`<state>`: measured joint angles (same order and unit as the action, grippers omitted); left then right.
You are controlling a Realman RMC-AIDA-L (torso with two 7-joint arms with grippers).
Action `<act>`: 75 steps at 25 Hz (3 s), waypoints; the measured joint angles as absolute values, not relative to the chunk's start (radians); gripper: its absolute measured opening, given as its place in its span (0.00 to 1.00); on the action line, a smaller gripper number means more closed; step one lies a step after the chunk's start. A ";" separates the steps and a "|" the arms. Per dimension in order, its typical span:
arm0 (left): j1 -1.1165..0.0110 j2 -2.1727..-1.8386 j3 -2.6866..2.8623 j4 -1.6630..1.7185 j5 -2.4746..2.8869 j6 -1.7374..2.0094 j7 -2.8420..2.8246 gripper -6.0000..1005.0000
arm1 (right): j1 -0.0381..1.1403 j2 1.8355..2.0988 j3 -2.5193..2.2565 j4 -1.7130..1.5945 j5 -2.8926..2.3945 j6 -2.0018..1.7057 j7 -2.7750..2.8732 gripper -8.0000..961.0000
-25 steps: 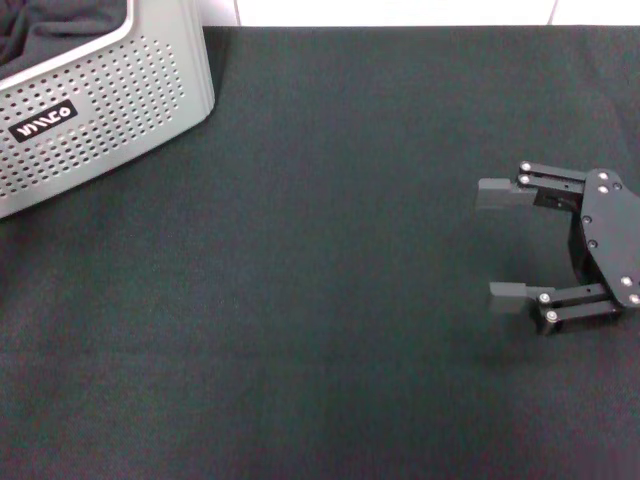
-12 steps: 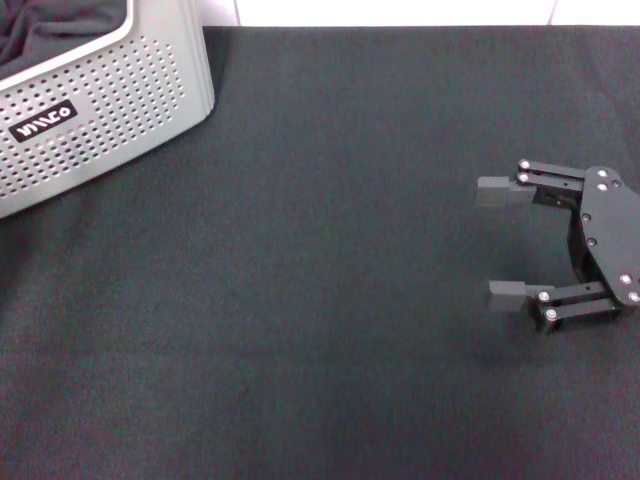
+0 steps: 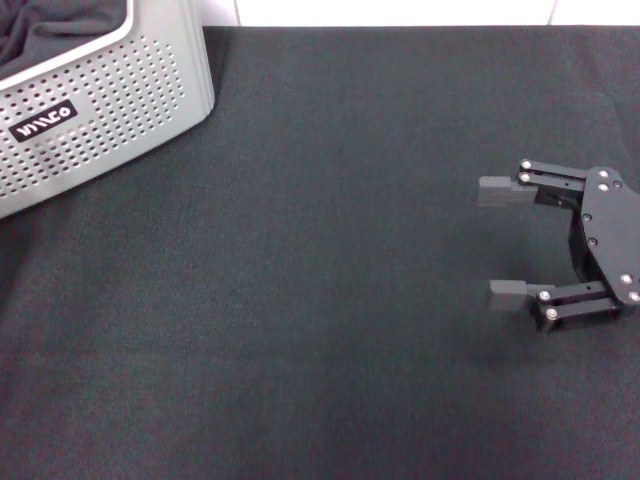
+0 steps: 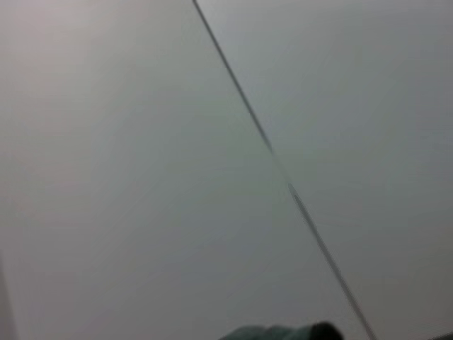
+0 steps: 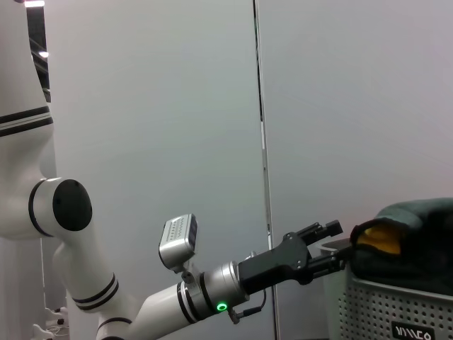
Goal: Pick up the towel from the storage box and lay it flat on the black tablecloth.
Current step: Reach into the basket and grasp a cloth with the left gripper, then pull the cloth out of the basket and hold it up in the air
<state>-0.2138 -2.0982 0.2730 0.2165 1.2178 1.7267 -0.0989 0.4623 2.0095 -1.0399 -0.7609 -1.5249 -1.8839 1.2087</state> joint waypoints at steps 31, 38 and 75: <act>-0.236 -2.103 0.273 0.104 1.122 1.639 0.146 0.44 | 0.459 2.013 -1.040 -0.761 -1.523 -1.897 1.215 0.85; -0.237 -2.103 0.274 0.098 1.087 1.636 0.141 0.29 | 0.457 2.013 -1.040 -0.761 -1.522 -1.906 1.216 0.85; -0.235 -2.079 0.773 0.663 0.928 2.037 -1.134 0.03 | 0.449 2.014 -1.010 -0.761 -1.517 -1.917 1.210 0.83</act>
<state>-0.2345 -2.0789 0.7730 0.6633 0.9276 2.0369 -1.1340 0.4493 2.0142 -1.0105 -0.7608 -1.5170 -1.9171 1.2097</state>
